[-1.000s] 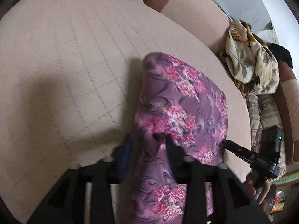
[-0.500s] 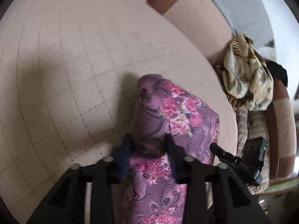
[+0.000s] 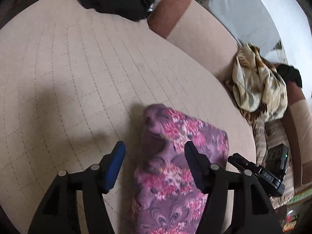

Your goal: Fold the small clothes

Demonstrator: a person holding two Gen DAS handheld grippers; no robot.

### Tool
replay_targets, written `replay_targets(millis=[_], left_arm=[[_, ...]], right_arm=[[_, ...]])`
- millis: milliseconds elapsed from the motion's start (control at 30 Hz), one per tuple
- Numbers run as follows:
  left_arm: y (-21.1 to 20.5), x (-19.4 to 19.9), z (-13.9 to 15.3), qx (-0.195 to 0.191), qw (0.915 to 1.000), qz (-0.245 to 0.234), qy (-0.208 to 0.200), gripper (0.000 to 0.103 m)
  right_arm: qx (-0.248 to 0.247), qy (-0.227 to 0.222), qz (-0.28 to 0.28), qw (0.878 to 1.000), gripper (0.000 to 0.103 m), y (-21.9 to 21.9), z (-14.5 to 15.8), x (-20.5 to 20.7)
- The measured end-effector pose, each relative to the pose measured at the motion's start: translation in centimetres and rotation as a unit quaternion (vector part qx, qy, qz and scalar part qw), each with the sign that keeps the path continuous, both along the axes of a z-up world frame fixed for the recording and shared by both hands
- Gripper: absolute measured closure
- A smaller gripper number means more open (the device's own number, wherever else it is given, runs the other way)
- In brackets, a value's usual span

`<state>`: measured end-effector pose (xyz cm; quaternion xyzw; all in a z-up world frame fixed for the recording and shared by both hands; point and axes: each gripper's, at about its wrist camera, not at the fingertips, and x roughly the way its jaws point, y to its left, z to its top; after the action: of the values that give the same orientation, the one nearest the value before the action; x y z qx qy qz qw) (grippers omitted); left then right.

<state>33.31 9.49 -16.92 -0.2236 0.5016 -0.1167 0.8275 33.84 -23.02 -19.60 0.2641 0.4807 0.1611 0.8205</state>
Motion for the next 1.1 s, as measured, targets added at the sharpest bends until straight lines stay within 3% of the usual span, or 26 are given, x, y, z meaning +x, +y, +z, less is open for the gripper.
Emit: replay_targets(millis=[133, 167, 233, 267, 300, 433, 533, 667, 700, 733, 800, 933, 1033, 1100], left_arm=[[0.5, 0.6, -1.4, -0.022, 0.9993, 0.024, 0.015, 0.041], [0.6, 0.7, -1.7, -0.024, 0.9992, 0.025, 0.021, 0.041], [0.4, 0.9, -2.6, -0.026, 0.9988, 0.016, 0.037, 0.052], [0.1, 0.9, -2.8, -0.029, 0.9987, 0.007, 0.04, 0.07], [-0.1, 0.8, -2.6, -0.031, 0.9988, 0.002, 0.037, 0.072], [-1.1, 0.7, -1.8, 0.022, 0.9995, -0.013, 0.016, 0.073], [-1.2, 0.6, -1.8, 0.038, 0.999, -0.017, 0.016, 0.062], [0.5, -1.0, -1.0, 0.02, 0.999, -0.004, 0.039, 0.052], [0.8, -1.8, -0.8, 0.032, 0.9984, -0.003, 0.047, 0.049], [0.7, -2.6, -0.7, 0.048, 0.9975, -0.008, 0.051, 0.049], [0.8, -4.2, -0.9, 0.056, 0.9965, -0.015, 0.061, 0.049], [0.8, -9.2, -2.0, 0.033, 0.9951, -0.035, 0.087, 0.049], [0.3, -13.1, -2.8, 0.039, 0.9941, -0.045, 0.091, 0.049], [-0.3, -14.6, -2.7, 0.049, 0.9947, -0.042, 0.08, 0.049]], right_arm=[[0.018, -0.01, -0.004, 1.0, 0.052, 0.4, -0.5, 1.4], [0.017, -0.013, -0.005, 1.0, 0.058, 0.5, -0.7, 1.8], [-0.013, 0.0, -0.004, 1.0, 0.084, 0.8, -1.3, 2.3], [-0.013, 0.001, -0.004, 1.0, 0.09, 0.7, -1.4, 2.4], [-0.005, -0.003, -0.008, 1.0, 0.091, 0.4, -1.2, 2.3], [-0.04, -0.007, -0.008, 0.999, 0.097, 0.7, -1.1, 2.4], [-0.033, 0.003, -0.01, 0.999, 0.096, 0.7, -1.5, 2.4], [-0.001, 0.018, -0.016, 1.0, 0.057, -0.3, -0.4, 0.2], [0.005, 0.026, -0.015, 1.0, 0.044, -0.5, -0.4, -0.9], [0.008, 0.035, -0.008, 0.999, 0.04, -0.3, -0.6, -1.7], [0.014, 0.047, -0.001, 0.999, 0.04, -0.3, -1.0, -4.0], [0.044, 0.088, -0.001, 0.995, 0.04, -0.2, -2.3, -9.0], [0.055, 0.085, 0.006, 0.995, 0.04, 0.3, -2.2, -12.4], [0.041, 0.083, 0.017, 0.996, 0.046, 1.2, -2.3, -14.1]])
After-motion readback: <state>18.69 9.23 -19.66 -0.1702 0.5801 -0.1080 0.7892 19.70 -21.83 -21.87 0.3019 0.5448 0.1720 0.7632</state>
